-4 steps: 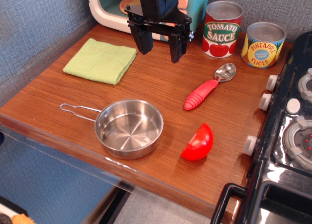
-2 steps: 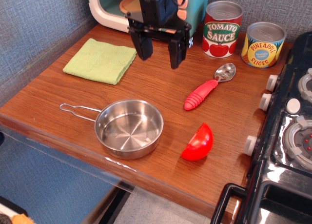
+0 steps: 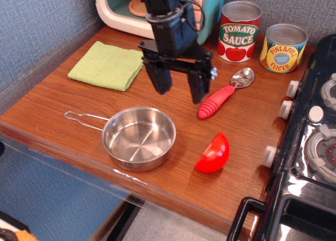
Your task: Put pot onto towel
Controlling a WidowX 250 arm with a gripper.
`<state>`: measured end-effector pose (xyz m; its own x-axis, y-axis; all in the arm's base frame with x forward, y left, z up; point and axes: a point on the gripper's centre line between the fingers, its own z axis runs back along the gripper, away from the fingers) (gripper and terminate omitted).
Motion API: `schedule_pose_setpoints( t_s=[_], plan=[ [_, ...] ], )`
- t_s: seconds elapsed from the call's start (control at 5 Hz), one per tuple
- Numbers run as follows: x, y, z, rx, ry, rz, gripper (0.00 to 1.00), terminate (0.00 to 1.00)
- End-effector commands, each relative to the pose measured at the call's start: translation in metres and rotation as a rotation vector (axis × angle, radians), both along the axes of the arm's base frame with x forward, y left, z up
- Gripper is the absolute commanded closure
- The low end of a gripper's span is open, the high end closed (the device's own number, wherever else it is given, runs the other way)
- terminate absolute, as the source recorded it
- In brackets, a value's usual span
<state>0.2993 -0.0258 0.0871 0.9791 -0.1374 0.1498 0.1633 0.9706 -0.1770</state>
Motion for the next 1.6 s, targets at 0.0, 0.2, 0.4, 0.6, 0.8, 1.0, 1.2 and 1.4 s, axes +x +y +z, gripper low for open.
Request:
schedule_pose_setpoints(
  t_s=[0.0, 0.2, 0.4, 0.6, 0.8, 1.0, 1.2, 1.4],
  plan=[
    [-0.055, -0.033, -0.011, 0.069, 0.104, -0.141, 0.00, 0.00],
    [-0.050, -0.013, -0.026, 0.175, 0.139, -0.058, 0.00, 0.00],
    [-0.047, 0.016, -0.034, 0.289, 0.171, 0.048, 0.00, 0.00],
    [-0.048, 0.030, -0.040, 0.318, 0.189, 0.098, 0.00, 0.00],
    [-0.047, 0.031, -0.050, 0.325, 0.142, 0.159, 0.00, 0.00],
    [-0.046, 0.027, -0.050, 0.198, 0.020, 0.233, 0.00, 0.00],
    [-0.046, 0.027, -0.052, 0.202, 0.021, 0.235, 0.00, 0.00],
    [-0.045, 0.028, -0.052, 0.215, -0.012, 0.242, 1.00, 0.00]
  ],
)
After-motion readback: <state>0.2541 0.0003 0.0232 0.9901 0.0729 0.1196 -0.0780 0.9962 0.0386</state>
